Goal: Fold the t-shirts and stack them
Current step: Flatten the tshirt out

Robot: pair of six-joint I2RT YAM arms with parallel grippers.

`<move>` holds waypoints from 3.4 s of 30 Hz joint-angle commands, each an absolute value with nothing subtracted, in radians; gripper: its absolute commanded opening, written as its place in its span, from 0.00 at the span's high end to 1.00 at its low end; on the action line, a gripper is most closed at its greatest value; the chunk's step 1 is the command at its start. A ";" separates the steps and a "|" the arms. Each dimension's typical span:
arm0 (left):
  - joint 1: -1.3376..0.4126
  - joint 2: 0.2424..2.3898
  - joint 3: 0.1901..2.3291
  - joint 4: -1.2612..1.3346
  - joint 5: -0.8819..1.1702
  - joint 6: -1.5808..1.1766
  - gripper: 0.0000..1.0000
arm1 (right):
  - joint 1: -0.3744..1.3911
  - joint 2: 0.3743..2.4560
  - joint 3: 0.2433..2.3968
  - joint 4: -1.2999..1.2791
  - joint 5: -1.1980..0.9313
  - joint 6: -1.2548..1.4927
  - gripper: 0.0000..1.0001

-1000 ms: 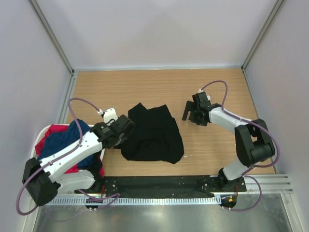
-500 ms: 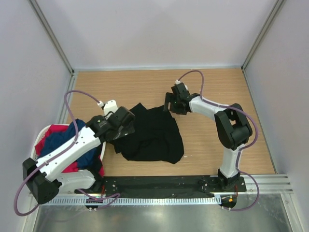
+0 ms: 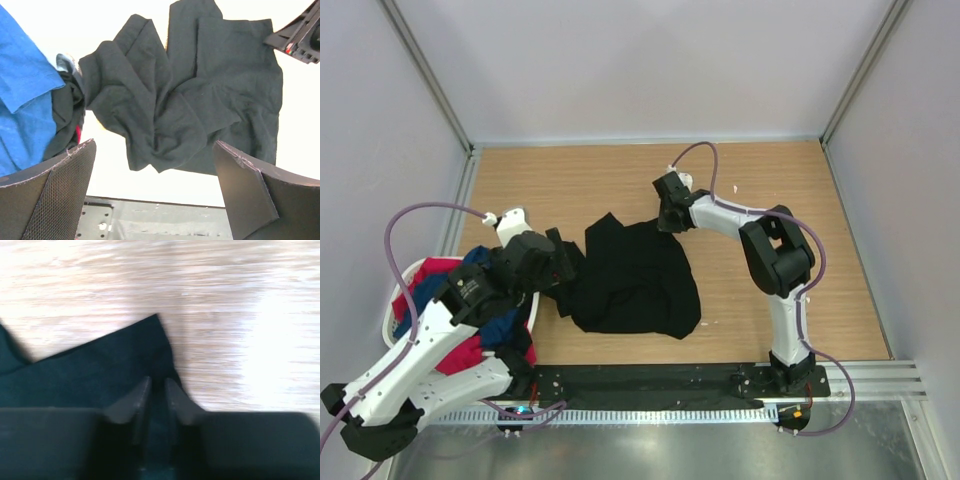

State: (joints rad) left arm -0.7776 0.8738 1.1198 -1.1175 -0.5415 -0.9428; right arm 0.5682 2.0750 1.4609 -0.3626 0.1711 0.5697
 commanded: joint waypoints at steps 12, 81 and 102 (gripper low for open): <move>-0.779 0.899 1.045 -0.968 -0.493 -0.807 0.00 | 0.393 1.706 1.278 -0.457 0.399 0.589 0.99; -0.557 1.780 1.979 -0.579 -0.293 -0.582 1.00 | 0.060 1.537 2.145 -0.841 0.141 0.348 0.99; -0.509 1.050 1.290 -0.581 -0.224 -0.642 1.00 | 0.055 0.992 1.561 -0.836 -0.089 0.382 0.99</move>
